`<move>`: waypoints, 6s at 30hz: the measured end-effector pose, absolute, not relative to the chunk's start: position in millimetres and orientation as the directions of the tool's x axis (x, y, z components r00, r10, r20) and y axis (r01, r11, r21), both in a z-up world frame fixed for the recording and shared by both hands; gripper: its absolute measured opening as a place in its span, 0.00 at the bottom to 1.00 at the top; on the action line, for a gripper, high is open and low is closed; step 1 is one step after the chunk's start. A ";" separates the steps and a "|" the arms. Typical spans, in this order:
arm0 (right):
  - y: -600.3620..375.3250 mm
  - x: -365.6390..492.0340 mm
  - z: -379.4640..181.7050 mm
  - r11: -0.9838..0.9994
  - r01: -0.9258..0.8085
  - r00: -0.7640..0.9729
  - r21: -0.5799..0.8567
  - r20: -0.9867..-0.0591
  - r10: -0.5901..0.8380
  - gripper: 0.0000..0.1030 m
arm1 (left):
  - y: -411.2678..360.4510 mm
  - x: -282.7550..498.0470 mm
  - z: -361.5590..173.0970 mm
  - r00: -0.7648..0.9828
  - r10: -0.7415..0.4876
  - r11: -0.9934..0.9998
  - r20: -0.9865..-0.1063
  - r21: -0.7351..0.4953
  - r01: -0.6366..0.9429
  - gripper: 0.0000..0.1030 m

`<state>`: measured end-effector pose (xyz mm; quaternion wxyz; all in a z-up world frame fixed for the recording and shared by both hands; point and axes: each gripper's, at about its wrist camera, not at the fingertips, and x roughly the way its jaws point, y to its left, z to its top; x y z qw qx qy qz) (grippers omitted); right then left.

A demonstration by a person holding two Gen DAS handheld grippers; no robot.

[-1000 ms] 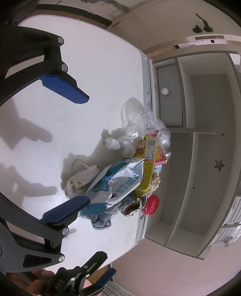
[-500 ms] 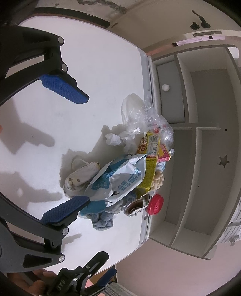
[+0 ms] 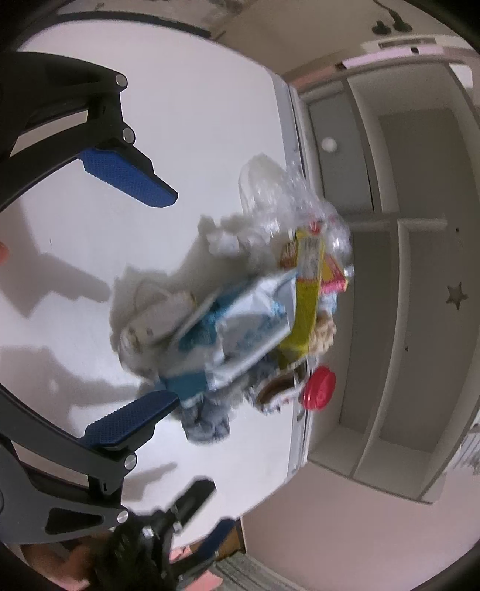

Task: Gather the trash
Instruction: 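Grasp the blue-and-white milk carton with the left tool while the right tool grasps the grey sock, then carry the carton and sock to the black bin and open both tools, then swing both open tools back over the desk, then grasp the white mask with the left tool while the right tool grasps the white wrapper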

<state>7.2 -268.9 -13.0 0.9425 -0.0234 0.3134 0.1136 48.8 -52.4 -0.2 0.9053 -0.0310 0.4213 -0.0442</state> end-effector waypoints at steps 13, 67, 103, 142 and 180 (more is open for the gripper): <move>-270.5 13.0 -17.5 0.972 -0.236 0.764 0.025 -0.613 0.201 0.94 | -81.7 65.1 -6.6 0.619 -0.082 0.996 -0.781 -0.041 0.080 0.94; -209.2 30.9 -11.7 0.868 -0.487 0.631 0.097 -0.647 0.427 0.23 | -9.9 56.4 27.7 0.728 -0.180 0.983 -0.662 -0.097 0.154 0.25; -623.5 -217.9 -240.6 0.818 0.457 0.409 0.349 -0.899 0.155 0.23 | -450.8 -84.0 -179.9 -0.047 -0.409 0.366 -0.911 -0.211 0.906 0.25; -463.7 -137.2 -30.5 0.982 0.187 0.812 0.012 -0.565 -0.147 0.93 | -217.5 -38.9 23.7 0.653 -0.443 0.794 -0.614 0.071 0.604 0.91; -229.8 65.3 -67.3 0.980 -0.201 0.580 -0.007 -0.807 0.113 0.95 | 23.2 54.5 -50.2 0.579 -0.038 0.999 -0.815 -0.012 0.049 0.94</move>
